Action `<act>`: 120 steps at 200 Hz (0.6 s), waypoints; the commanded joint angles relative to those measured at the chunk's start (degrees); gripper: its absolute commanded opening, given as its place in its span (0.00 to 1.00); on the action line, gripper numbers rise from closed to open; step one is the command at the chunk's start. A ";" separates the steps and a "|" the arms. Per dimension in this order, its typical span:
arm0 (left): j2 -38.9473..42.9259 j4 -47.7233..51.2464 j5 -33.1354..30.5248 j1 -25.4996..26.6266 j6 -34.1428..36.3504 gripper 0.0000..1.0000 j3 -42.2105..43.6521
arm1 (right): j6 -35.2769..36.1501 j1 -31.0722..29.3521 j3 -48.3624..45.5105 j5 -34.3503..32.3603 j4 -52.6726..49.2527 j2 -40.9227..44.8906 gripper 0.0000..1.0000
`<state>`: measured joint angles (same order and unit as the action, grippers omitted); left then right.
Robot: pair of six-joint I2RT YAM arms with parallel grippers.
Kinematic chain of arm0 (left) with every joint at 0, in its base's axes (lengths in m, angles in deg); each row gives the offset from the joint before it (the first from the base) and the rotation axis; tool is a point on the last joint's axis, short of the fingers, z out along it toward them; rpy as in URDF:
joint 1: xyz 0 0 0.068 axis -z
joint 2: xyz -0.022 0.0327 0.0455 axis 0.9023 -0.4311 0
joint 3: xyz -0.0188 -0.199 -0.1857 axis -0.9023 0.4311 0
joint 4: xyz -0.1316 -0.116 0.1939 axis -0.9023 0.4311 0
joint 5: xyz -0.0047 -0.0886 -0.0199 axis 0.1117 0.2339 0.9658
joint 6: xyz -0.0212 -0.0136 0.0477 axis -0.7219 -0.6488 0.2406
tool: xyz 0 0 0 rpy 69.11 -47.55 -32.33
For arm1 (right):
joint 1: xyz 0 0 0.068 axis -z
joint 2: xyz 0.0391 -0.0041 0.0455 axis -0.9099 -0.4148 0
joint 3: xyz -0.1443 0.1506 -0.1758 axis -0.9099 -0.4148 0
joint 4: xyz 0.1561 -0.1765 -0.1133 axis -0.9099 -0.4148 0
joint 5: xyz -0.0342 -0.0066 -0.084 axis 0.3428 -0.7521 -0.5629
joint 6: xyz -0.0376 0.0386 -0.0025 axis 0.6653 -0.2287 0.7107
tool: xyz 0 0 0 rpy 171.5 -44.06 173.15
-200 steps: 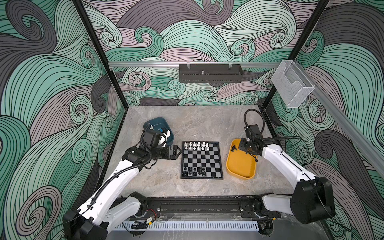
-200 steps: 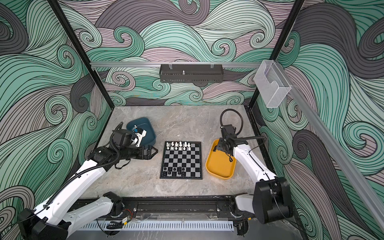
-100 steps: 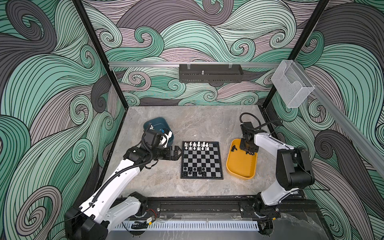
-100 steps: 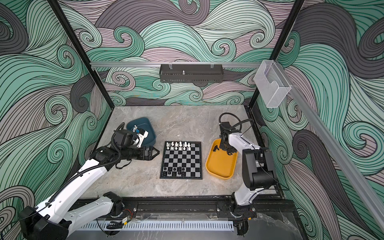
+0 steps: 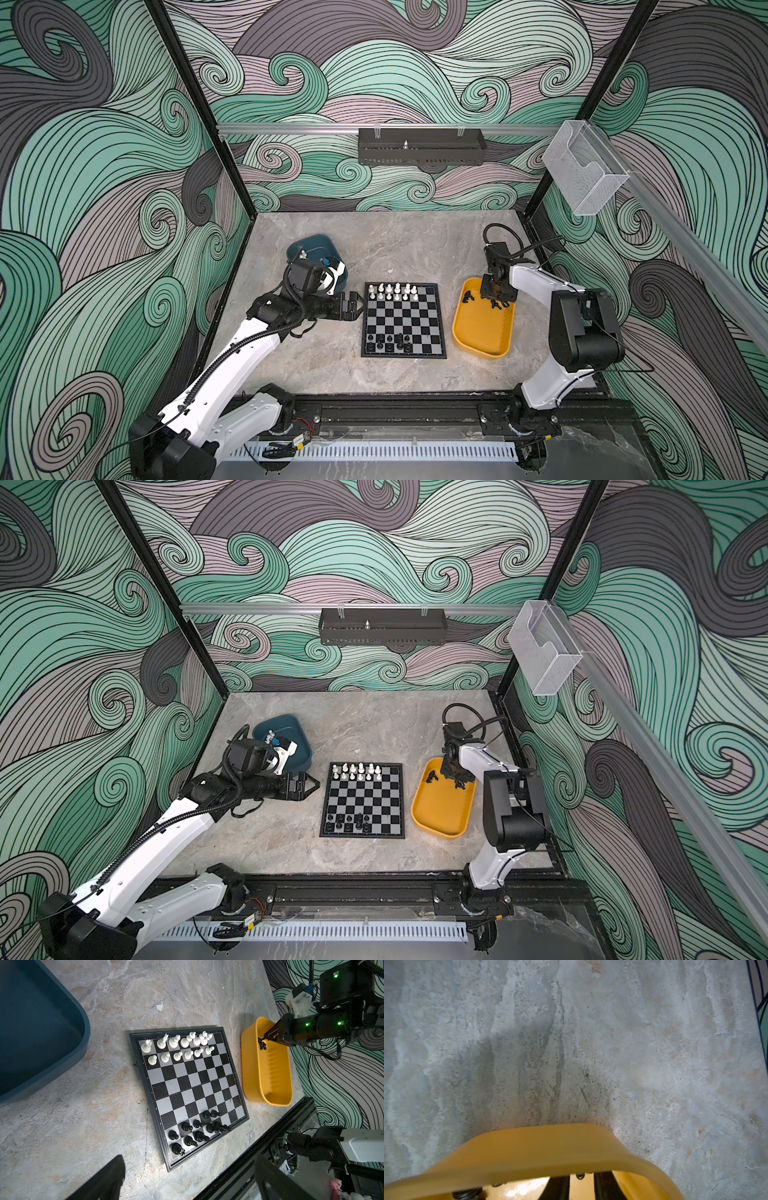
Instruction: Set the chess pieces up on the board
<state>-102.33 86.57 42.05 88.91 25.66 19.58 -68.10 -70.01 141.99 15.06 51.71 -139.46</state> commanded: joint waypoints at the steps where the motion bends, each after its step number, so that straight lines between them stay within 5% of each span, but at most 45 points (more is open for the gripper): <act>1: 0.35 -1.13 1.13 -0.36 -0.13 0.99 -0.12 | 0.47 0.85 0.13 2.14 1.04 -0.91 0.20; 120: 0.67 -1.15 1.05 -0.63 -0.27 0.99 -0.15 | -0.33 3.88 0.14 6.90 1.50 -2.77 0.13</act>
<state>-102.33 86.22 42.22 88.85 25.66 19.58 -68.34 -66.58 141.97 20.70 53.28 -140.64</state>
